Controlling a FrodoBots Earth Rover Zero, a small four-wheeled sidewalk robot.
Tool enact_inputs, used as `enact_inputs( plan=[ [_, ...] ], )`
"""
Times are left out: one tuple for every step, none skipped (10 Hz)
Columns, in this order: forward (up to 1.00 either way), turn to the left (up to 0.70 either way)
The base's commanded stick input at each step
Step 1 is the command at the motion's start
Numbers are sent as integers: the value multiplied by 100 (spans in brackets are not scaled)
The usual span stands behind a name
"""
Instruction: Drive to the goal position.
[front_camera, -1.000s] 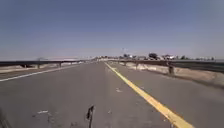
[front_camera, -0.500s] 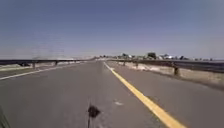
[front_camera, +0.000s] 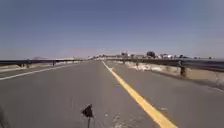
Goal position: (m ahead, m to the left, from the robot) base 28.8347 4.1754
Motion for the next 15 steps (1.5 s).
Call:
enact_inputs(
  plan=[
    [100,14],
    [100,-1],
    [100,-1],
    [100,-1],
    [100,-1],
    [100,-1],
    [100,-1],
    [100,-1],
    [100,-1],
    [100,-1],
    [100,-1],
    [100,-1],
    [100,-1],
    [100,-1],
    [100,-1]
  ],
)
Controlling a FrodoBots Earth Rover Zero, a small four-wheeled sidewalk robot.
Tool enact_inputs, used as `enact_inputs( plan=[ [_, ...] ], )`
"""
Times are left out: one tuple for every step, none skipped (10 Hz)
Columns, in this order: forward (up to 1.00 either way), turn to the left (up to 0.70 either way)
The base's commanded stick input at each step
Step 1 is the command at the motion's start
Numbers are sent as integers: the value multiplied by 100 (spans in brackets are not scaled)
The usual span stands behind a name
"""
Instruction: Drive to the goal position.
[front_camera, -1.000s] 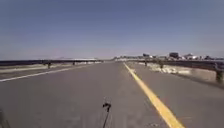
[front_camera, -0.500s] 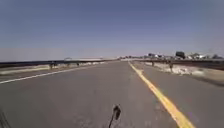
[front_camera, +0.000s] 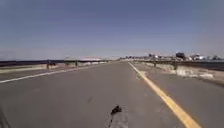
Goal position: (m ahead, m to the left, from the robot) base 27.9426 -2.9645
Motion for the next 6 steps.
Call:
enact_inputs(
  plan=[
    [100,-1],
    [100,-1],
    [100,-1],
    [100,-1],
    [100,-1],
    [100,-1]
  ],
)
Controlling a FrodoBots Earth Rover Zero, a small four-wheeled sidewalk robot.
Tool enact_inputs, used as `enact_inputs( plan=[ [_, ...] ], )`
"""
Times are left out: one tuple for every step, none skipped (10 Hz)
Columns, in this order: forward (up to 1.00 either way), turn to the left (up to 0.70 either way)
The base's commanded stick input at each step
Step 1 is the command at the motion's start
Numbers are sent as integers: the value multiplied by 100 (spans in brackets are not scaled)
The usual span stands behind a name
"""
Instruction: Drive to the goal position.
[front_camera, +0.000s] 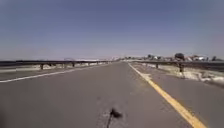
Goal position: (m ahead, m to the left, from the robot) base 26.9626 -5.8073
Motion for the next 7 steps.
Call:
enact_inputs(
  plan=[
    [100,-1],
    [100,-1],
    [100,-1],
    [100,-1],
    [100,-1],
    [100,-1],
    [100,-1]
  ],
)
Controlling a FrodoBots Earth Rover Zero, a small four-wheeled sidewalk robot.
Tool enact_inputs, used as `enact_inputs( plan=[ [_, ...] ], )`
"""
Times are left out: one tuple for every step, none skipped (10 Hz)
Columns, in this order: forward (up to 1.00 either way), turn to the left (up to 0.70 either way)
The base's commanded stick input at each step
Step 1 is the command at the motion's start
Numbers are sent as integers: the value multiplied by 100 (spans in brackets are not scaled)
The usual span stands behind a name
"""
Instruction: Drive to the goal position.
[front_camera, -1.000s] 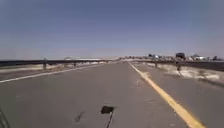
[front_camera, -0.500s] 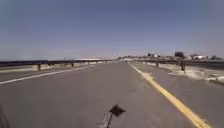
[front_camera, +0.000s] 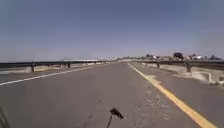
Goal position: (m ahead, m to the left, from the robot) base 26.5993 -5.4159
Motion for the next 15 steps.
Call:
enact_inputs(
  plan=[
    [100,-1],
    [100,-1],
    [100,-1],
    [100,-1],
    [100,-1],
    [100,-1],
    [100,-1],
    [100,-1],
    [100,-1],
    [100,-1],
    [100,-1],
    [100,-1],
    [100,-1],
    [100,-1],
    [100,-1]
  ],
)
